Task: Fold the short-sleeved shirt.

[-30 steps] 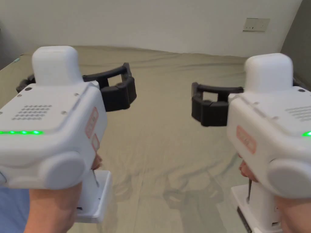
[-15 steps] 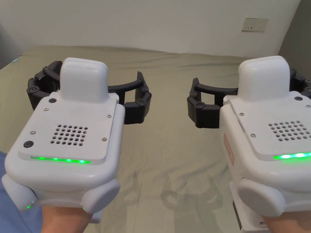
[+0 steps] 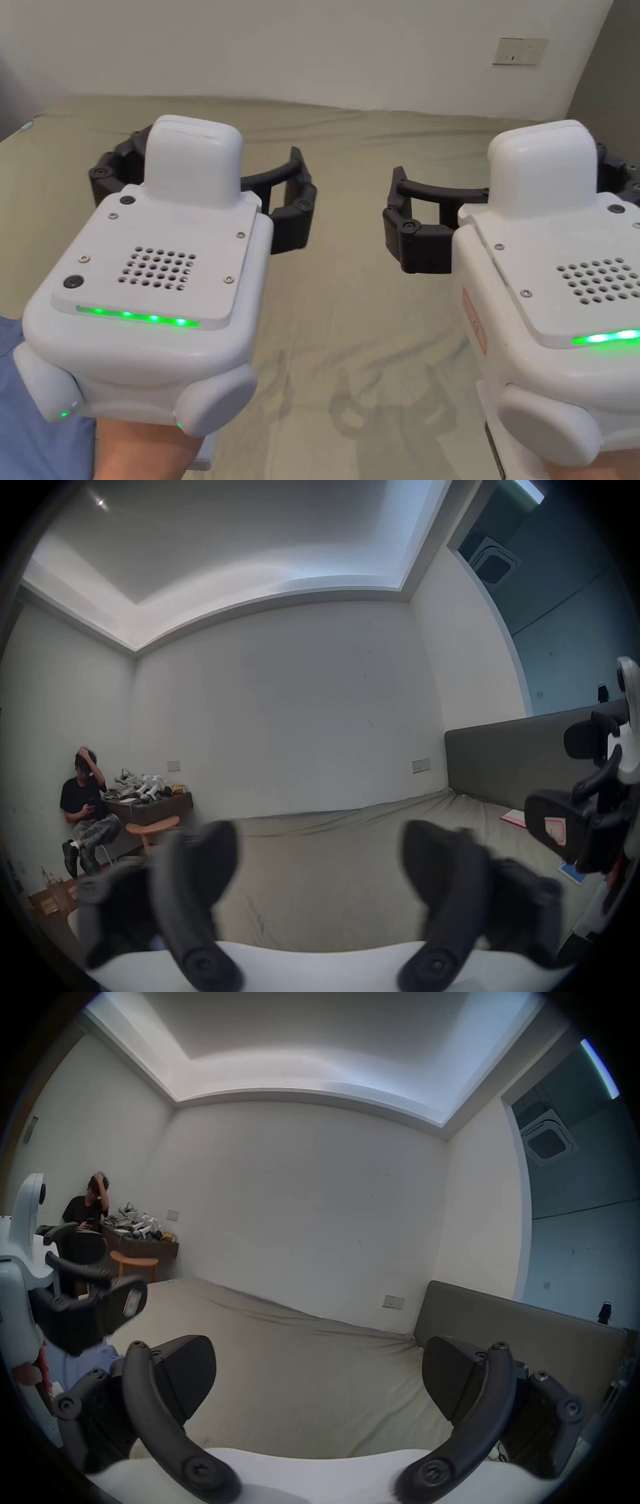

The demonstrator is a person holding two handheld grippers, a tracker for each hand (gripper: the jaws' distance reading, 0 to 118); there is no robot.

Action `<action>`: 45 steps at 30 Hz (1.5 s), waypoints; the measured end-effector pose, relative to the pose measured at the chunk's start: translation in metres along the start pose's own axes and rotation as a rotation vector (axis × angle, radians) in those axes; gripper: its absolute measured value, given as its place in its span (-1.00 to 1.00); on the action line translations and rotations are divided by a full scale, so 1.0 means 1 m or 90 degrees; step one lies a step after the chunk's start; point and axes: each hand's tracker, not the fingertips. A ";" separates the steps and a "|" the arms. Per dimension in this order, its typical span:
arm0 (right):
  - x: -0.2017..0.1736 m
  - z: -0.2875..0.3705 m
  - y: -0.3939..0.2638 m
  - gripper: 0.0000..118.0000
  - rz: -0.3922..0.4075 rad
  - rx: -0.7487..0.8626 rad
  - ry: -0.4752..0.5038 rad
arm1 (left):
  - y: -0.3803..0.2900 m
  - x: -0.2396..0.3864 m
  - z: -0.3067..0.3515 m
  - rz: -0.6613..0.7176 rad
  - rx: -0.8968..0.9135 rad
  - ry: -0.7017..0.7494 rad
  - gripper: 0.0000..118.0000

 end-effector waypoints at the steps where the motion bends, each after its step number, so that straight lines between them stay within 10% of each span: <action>1: 0.000 0.000 0.000 0.81 0.000 -0.005 0.001 | -0.001 0.002 0.000 0.001 0.000 0.001 -0.15; 3: 0.000 0.001 -0.002 -0.29 -0.004 -0.010 0.020 | -0.002 0.005 -0.002 -0.001 -0.009 0.002 -0.90; 4: 0.000 0.000 -0.002 -0.98 -0.004 -0.014 0.014 | -0.003 0.005 -0.003 -0.002 -0.014 -0.001 -0.95; 24: -0.005 -0.018 -0.008 -0.98 -0.021 -0.042 0.035 | -0.001 -0.014 -0.002 -0.006 -0.024 0.012 -1.00; 45: -0.153 -0.025 0.031 -0.98 -0.041 0.030 0.322 | 0.001 -0.147 0.081 -0.044 -0.051 0.298 -1.00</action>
